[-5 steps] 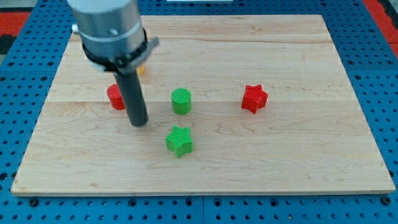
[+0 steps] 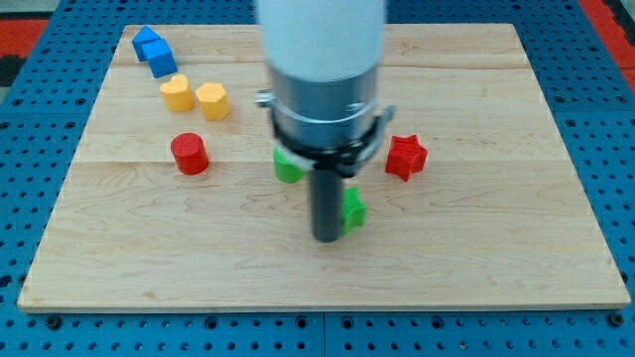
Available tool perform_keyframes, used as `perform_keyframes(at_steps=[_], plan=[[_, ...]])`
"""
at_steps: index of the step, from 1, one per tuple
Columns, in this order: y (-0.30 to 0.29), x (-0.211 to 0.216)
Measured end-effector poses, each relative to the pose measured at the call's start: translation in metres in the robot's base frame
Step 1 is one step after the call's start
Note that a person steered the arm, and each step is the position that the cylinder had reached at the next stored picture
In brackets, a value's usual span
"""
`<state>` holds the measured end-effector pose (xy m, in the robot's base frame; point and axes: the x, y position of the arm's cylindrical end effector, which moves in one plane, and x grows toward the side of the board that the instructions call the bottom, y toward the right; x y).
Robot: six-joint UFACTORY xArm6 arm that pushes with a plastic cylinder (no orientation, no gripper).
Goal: Push green star to the right of the red star
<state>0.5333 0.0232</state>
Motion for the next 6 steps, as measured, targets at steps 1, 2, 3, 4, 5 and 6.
perform_keyframes(at_steps=[1, 2, 3, 4, 5, 6], plan=[[-0.024, -0.006], [-0.049, -0.015], [-0.003, -0.026], [0.048, -0.039], [0.104, -0.04], [0.154, -0.04]])
